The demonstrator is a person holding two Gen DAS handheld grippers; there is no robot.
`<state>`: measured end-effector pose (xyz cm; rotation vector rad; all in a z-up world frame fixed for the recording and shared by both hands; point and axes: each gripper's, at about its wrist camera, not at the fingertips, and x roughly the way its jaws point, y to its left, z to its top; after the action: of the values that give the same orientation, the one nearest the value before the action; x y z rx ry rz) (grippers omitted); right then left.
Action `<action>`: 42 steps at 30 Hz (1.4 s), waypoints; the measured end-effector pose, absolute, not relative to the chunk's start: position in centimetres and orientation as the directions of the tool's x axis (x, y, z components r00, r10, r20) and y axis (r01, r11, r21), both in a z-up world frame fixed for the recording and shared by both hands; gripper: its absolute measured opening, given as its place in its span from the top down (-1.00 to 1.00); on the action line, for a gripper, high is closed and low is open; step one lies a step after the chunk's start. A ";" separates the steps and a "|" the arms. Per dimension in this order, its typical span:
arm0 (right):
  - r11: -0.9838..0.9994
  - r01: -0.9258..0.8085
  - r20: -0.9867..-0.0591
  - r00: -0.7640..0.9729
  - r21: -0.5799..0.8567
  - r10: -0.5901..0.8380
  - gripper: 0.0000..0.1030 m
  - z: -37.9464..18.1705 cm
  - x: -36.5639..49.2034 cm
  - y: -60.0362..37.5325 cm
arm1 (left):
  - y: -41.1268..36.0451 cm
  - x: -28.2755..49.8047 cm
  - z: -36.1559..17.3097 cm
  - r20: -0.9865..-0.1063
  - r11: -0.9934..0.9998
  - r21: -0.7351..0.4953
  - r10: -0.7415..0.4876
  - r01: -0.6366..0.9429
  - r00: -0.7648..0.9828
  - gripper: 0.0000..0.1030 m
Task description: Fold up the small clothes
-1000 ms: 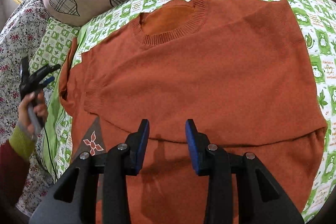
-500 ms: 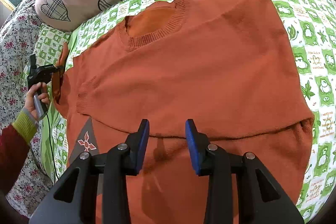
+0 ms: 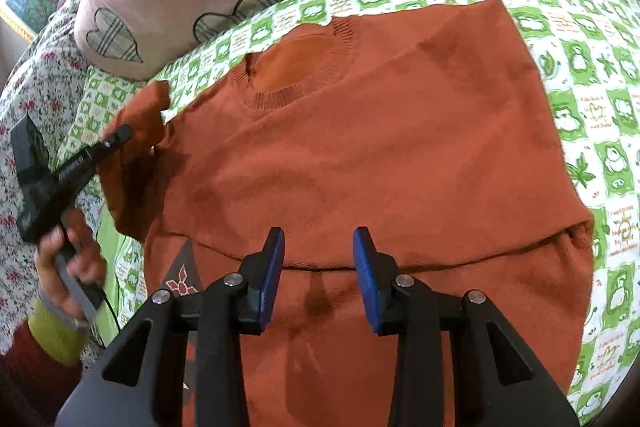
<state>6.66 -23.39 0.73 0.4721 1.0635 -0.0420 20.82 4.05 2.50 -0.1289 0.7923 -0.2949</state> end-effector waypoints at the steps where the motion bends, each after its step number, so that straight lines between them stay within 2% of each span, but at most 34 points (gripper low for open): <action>1: 0.896 0.266 -0.846 0.498 0.355 0.188 0.28 0.8 6.5 -23.7 | 2.1 20.3 1.7 -0.689 0.948 -0.203 -0.317 0.246 0.651 0.88; 5: 0.886 0.292 -0.843 0.508 0.359 0.174 0.28 0.9 6.3 -24.7 | -2.4 20.0 -1.5 -0.746 0.943 -0.105 -0.285 0.316 0.602 0.78; 8: 0.890 0.293 -0.843 0.512 0.349 0.162 0.28 1.2 6.4 -25.1 | -3.3 19.4 -3.2 -0.778 0.938 -0.107 -0.285 0.329 0.560 0.61; 10: 0.896 0.280 -0.841 0.516 0.344 0.162 0.28 1.4 6.6 -25.0 | -3.1 18.6 -3.4 -0.784 0.934 -0.112 -0.292 0.339 0.547 0.41; 13: 0.903 0.249 -0.834 0.522 0.351 0.180 0.28 1.7 7.4 -24.2 | -1.6 17.1 -3.1 -0.787 0.939 -0.112 -0.283 0.325 0.548 0.13; 16: 0.903 0.211 -0.821 0.528 0.374 0.217 0.28 1.9 9.2 -22.7 | 1.0 15.5 -2.3 -0.787 0.949 -0.133 -0.278 0.287 0.552 0.03; 19: 0.903 0.157 -0.802 0.537 0.399 0.261 0.28 2.1 11.8 -20.6 | 4.4 13.8 -1.9 -0.792 0.969 -0.105 -0.219 0.226 0.570 -0.06; 26: 0.897 0.078 -0.783 0.525 0.434 0.333 0.28 1.0 18.9 -15.9 | 13.3 12.3 -3.5 -0.837 0.997 -0.072 -0.042 -0.034 0.545 -0.09; 31: 0.918 0.071 -0.837 0.441 0.391 0.323 0.29 -2.3 22.7 -13.5 | 16.2 12.7 -5.1 -0.850 0.986 -0.117 -0.036 -0.122 0.526 -0.09; 32: 0.928 0.069 -0.857 0.414 0.366 0.307 0.36 -3.0 23.2 -13.2 | 16.3 12.9 -5.3 -0.851 0.985 -0.120 -0.036 -0.126 0.523 -0.09; 33: 0.938 0.073 -0.873 0.396 0.339 0.285 0.76 -3.5 23.5 -12.9 | 16.2 13.1 -5.5 -0.854 0.985 -0.119 -0.036 -0.127 0.519 -0.09; 34: 0.941 0.073 -0.879 0.385 0.332 0.280 0.80 -3.7 23.6 -12.8 | 16.1 13.4 -5.6 -0.856 0.985 -0.114 -0.032 -0.128 0.516 -0.09; 36: 0.934 0.068 -0.854 0.431 0.352 0.290 0.81 -2.2 22.8 -13.1 | 15.7 13.8 -5.6 -0.853 0.986 -0.112 -0.030 -0.126 0.522 -0.09; 40: 0.889 0.062 -0.734 0.592 0.453 0.332 0.81 3.8 19.0 -16.7 | 14.6 13.8 -5.4 -0.846 0.985 -0.154 -0.094 -0.073 0.525 -0.04; 42: 0.880 0.094 -0.705 0.641 0.466 0.304 0.81 5.6 17.2 -19.0 | 13.3 14.0 -5.2 -0.846 0.989 -0.144 -0.105 -0.034 0.522 -0.01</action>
<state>17.24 -18.99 5.62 0.4965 0.8758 0.1255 14.00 13.32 -5.25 -0.1492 1.0212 -0.0428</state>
